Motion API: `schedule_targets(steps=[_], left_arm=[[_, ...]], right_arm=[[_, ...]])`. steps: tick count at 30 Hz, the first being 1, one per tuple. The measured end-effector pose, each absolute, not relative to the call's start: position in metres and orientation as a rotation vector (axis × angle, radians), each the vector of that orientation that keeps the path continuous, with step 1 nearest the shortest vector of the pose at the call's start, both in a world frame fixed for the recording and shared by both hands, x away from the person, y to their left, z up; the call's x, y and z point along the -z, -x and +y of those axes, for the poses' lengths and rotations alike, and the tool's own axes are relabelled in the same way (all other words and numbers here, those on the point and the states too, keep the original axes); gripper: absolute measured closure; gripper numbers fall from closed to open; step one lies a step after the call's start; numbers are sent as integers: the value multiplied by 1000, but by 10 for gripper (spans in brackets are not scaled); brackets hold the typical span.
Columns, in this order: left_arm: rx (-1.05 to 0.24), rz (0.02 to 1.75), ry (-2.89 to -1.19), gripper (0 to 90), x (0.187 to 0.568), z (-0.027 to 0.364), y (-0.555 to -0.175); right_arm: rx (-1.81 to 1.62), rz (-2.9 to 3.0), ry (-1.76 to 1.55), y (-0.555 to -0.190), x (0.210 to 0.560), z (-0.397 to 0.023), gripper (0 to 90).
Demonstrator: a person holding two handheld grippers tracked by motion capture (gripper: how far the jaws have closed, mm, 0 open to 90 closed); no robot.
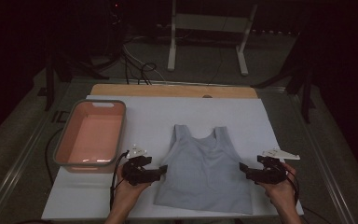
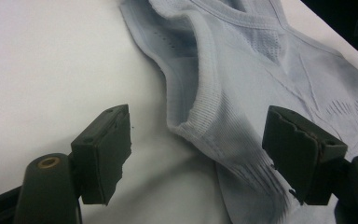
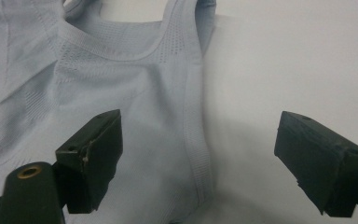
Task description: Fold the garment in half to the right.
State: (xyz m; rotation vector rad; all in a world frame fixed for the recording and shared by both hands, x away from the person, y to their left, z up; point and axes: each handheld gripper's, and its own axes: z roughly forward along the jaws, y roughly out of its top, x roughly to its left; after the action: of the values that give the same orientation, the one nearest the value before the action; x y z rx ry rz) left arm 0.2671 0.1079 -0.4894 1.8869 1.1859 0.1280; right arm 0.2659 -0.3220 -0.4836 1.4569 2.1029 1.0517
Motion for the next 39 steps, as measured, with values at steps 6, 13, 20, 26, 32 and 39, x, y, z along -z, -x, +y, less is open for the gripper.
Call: schedule_targets(steps=[6,13,20,26,32,39], left_arm=[[-102,1183,-1887,285,493,107,-263],[-53,1187,-1899,327,500,101,-261],[30,1212,-1887,362,509,96,-264],[95,1193,-1841,357,510,90,-273],[118,1183,-1850,529,515,77,-280],[159,1213,-1844,795,511,83,-277]], right_arm=[[-1052,2092,-1448,-265,483,-323,156],[-1026,2094,-1446,-265,484,-321,163],[-1020,2098,-1439,-264,484,-321,165],[-1021,2099,-1433,-264,484,-319,167],[-1016,2106,-1423,-264,484,-318,170],[-1019,2111,-1419,-264,484,-316,173]])
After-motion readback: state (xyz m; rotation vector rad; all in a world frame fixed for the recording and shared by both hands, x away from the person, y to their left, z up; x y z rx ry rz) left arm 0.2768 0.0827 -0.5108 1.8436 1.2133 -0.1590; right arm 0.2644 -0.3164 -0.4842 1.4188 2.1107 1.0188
